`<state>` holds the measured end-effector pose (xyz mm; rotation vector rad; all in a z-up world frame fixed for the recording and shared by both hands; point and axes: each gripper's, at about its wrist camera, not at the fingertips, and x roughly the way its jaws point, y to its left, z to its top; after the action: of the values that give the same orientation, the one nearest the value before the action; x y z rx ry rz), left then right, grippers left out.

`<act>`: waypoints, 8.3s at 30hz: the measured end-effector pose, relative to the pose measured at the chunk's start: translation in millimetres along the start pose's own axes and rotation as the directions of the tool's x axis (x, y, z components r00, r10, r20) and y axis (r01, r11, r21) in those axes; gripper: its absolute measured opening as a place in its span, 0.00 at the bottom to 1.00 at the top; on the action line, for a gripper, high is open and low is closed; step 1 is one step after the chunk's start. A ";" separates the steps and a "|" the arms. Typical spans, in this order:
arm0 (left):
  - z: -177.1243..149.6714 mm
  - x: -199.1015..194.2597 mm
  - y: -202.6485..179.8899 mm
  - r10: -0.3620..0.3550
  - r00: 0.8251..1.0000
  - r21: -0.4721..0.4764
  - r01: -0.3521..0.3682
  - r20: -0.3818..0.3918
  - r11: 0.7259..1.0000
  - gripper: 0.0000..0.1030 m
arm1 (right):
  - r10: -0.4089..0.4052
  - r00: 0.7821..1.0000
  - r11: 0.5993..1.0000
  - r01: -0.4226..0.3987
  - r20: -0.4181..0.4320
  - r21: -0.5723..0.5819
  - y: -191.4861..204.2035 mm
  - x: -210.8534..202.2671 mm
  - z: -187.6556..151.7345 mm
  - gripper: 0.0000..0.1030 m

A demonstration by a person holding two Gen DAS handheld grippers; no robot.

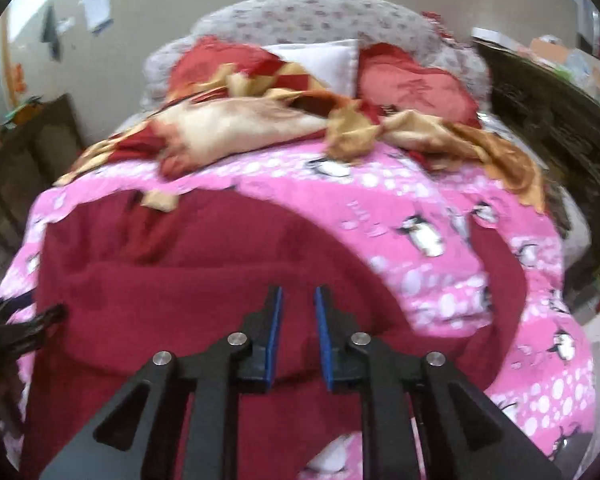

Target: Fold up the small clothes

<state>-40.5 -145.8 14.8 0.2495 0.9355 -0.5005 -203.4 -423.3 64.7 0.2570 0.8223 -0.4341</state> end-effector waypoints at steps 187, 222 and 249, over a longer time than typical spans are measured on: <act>38.4 -7.0 21.3 -0.336 0.940 -0.164 0.321 -0.067 0.933 0.13 | 0.260 0.965 0.956 -0.254 -0.022 0.149 -71.6 -29.9 -20.1 0.50; 23.9 -18.0 -0.3 -0.199 0.980 -0.090 0.197 -0.020 0.976 0.44 | 0.118 0.993 0.992 -0.117 -0.021 0.046 -32.6 -31.5 -20.7 0.16; 30.0 3.7 -21.3 -0.087 0.996 -0.008 0.087 -0.022 0.996 0.57 | 0.009 0.989 1.000 -0.006 -0.148 0.020 -24.8 11.7 -42.5 0.20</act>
<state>-28.5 -177.6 29.3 0.2088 0.9729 -0.5758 -235.6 -432.1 26.7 0.3130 0.9624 -0.4198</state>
